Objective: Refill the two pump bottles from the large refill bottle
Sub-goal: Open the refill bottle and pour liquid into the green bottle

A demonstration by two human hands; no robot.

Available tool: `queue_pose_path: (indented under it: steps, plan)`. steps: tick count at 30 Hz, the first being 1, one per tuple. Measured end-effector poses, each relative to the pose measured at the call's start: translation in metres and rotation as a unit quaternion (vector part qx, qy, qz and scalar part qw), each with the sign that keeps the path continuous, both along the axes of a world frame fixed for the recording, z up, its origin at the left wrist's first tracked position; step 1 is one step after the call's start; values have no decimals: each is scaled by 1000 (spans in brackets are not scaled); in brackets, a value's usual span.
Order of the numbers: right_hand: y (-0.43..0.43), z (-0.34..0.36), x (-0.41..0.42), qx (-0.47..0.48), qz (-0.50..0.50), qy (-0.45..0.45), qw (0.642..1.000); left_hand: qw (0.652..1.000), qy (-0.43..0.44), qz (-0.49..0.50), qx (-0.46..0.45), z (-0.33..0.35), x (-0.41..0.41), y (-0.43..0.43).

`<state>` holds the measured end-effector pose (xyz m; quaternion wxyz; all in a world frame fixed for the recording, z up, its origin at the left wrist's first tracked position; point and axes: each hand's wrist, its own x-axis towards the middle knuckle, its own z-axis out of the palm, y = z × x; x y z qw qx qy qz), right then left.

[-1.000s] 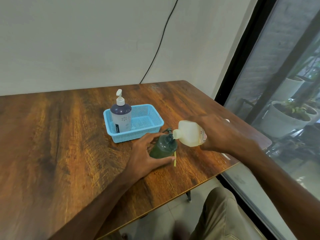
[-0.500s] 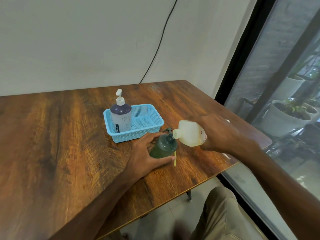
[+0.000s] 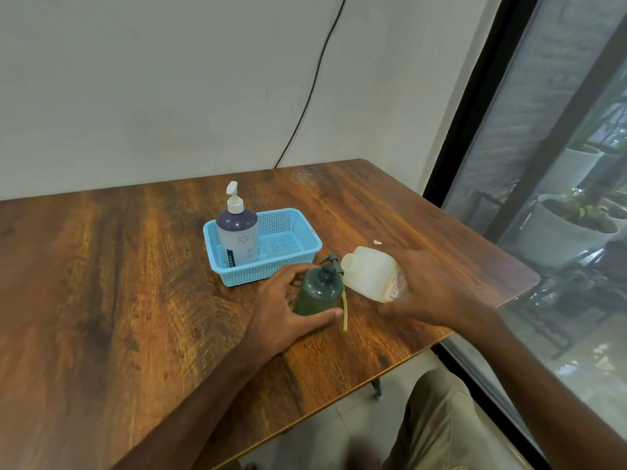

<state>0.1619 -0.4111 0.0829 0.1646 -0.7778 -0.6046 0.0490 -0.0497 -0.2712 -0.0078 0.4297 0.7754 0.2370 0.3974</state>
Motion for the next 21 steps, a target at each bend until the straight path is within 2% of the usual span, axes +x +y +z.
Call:
queue_pose_path:
  steps: [6, 12, 17, 21]
  plan:
    - [-1, -33, 7, 75, -84, 115, 987, 1000, 8, 16, -4, 2, 1, -2]
    - [-2, -59, 7, 170, -143, 236, 946, 999, 15, 39, -21, 3, -1, 0]
    - [6, -72, 11, 212, -180, 303, 912, 998, 22, 52, -30, -1, -1, 5]
    - [7, -81, 12, 216, -189, 311, 906, 998, 18, 47, -37, 0, 1, 2]
